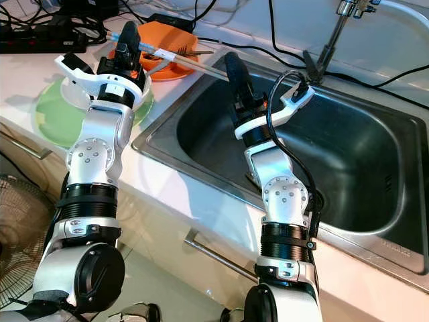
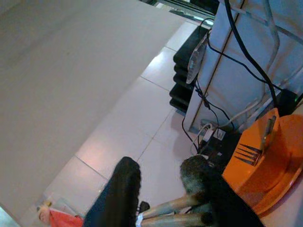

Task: Kitchen organization

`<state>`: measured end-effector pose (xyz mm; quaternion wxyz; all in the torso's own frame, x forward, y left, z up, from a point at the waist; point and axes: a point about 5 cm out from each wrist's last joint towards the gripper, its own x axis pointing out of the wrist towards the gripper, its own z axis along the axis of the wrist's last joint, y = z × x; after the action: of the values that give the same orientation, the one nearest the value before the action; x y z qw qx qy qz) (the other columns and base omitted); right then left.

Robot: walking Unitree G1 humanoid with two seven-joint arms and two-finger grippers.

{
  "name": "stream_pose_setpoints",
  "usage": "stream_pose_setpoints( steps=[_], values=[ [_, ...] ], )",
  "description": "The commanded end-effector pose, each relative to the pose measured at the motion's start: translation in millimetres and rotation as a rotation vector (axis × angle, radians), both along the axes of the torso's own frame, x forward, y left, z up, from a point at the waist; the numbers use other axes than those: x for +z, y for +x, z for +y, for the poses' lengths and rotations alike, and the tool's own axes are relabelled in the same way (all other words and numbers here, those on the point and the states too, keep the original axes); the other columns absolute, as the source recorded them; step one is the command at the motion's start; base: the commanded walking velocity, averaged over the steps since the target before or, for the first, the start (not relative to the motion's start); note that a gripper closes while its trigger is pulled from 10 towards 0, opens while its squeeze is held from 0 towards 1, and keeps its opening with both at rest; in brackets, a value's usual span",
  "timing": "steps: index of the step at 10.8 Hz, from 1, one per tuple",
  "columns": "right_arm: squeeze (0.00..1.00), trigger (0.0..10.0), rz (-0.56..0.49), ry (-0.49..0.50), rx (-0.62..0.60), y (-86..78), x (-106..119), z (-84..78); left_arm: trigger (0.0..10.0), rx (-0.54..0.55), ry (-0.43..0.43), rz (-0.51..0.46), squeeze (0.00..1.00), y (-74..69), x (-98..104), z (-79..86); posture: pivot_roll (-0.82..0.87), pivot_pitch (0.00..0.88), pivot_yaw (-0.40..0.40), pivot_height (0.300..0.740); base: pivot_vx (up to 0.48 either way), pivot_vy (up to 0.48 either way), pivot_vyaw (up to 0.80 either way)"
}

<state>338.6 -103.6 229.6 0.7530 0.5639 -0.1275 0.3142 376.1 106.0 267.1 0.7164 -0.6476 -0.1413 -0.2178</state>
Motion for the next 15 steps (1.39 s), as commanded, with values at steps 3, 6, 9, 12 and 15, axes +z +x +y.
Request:
stream_pose_setpoints(
  steps=[3, 6, 9, 12, 15],
  values=[
    [0.00, 0.0, -0.025, 0.049, 0.058, -7.8, 0.7, 14.5, 10.0, -0.133, -0.084, 0.022, 0.00, -5.3, 1.7, -47.4, 0.05, 0.094, -0.020, 0.740, 0.000, 0.000, 0.00],
    [0.00, 0.0, -0.024, 0.049, 0.059, -7.9, -0.3, 14.7, 10.0, -0.127, -0.015, 0.003, 0.00, -6.8, 3.5, -50.3, 0.05, 0.094, -0.019, 0.740, 0.000, 0.000, 0.00],
    [0.00, 0.0, -0.014, 0.050, 0.049, -6.8, -1.3, 13.9, 10.0, -0.119, 0.040, 0.031, 1.00, -4.4, -1.8, -52.8, 0.05, 0.092, -0.017, 0.740, 0.000, 0.000, 0.00],
    [0.00, 0.0, 0.015, 0.081, -0.022, 1.2, 0.3, 2.7, 10.0, -0.137, 0.088, 0.029, 1.00, -7.2, -6.3, -54.4, 0.05, 0.092, -0.016, 0.740, 0.000, 0.000, 0.00],
    [0.00, 0.0, 0.031, 0.143, -0.089, 9.5, 3.8, -12.0, 10.0, -0.168, 0.138, -0.010, 1.00, -12.4, -3.4, -61.4, 0.05, 0.090, -0.015, 0.740, 0.000, 0.000, 0.00]
  ],
)
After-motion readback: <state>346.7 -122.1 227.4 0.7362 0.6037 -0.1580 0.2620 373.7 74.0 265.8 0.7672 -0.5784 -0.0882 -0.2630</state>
